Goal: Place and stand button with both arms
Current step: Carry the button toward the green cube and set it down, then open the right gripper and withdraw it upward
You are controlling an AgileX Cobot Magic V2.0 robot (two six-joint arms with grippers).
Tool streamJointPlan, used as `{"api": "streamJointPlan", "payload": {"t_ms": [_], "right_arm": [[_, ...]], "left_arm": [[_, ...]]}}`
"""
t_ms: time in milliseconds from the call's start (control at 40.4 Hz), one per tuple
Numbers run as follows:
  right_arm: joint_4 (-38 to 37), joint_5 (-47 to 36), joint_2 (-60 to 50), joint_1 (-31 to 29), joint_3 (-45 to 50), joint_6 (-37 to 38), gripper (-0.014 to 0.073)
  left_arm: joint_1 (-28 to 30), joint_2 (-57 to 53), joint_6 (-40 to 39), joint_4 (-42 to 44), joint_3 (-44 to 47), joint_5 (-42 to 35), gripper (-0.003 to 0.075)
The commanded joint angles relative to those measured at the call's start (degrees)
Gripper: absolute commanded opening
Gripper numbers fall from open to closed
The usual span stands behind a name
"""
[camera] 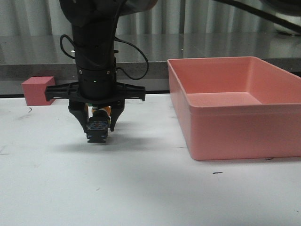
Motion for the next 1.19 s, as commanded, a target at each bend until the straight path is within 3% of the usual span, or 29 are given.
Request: {"api": "streamJointPlan", "payload": {"t_ms": [0,273,471,743,867,1041,1165], "right_arm": [[-0.99,-2.96,-3.58,-0.20,-2.03,0.23,0.0353],[0.12,-2.99,-2.26,-0.20,-2.03,0.23,0.0367],[1.23,-2.65,-2.21,-0.20,-2.03,0.23,0.0460],[1.69,0.50,-4.17,-0.09,-3.19,-0.14,0.0460],[1.23,4.44,-6.37,-0.08,-5.47,-3.56,0.0456],[-1.43,12.52,-10.92,-0.13,-7.18,-13.93,0.0456],[0.18,12.48,-15.01,-0.13,-6.91,-20.43,0.0456]], "left_arm": [[-0.33,0.61,-0.10,-0.23,-1.96,-4.03,0.0384],[-0.33,0.61,-0.10,-0.23,-1.96,-4.03,0.0384],[-0.33,0.61,-0.10,-0.23,-1.96,-4.03,0.0384],[-0.33,0.61,-0.10,-0.23,-1.96,-4.03,0.0384],[-0.33,0.61,-0.10,-0.23,-1.96,-4.03,0.0384],[-0.33,0.61,-0.10,-0.23,-1.96,-4.03,0.0384],[-0.33,0.61,-0.10,-0.23,-1.96,-4.03,0.0384]]}}
